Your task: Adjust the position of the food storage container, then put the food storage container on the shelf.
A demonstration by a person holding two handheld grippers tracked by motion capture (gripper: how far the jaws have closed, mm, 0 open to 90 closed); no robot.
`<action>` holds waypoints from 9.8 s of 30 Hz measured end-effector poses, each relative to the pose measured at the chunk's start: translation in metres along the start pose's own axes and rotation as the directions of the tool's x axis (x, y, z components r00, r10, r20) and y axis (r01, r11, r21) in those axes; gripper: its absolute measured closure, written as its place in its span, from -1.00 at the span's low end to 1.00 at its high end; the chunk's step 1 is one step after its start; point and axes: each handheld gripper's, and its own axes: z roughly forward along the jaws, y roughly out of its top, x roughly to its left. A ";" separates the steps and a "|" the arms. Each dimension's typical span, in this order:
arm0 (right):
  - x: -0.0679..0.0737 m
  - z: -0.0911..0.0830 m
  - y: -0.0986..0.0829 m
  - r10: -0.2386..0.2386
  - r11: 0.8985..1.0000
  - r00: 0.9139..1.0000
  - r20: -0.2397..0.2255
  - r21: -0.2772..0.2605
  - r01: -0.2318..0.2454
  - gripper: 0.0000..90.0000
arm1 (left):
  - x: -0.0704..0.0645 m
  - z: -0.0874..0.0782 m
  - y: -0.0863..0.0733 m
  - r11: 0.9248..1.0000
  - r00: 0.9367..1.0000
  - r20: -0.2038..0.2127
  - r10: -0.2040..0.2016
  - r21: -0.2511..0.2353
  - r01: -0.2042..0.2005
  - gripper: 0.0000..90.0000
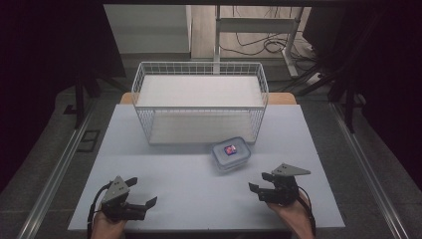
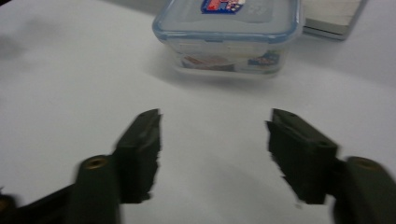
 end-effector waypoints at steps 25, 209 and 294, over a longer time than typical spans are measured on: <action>-0.038 0.040 0.071 -0.047 0.999 0.998 0.045 -0.013 0.048 0.99 | 0.002 0.001 -0.001 1.000 1.000 -0.005 -0.014 0.008 0.014 -0.94; 0.021 0.058 0.017 0.122 0.990 0.920 -0.373 0.111 -0.086 0.11 | -0.011 0.089 0.041 0.965 0.826 0.503 -0.255 0.184 0.186 0.32; 0.015 0.048 0.063 0.166 0.985 0.886 -0.432 0.038 -0.166 0.28 | 0.014 0.078 0.088 0.952 0.798 0.520 -0.303 0.130 0.276 0.32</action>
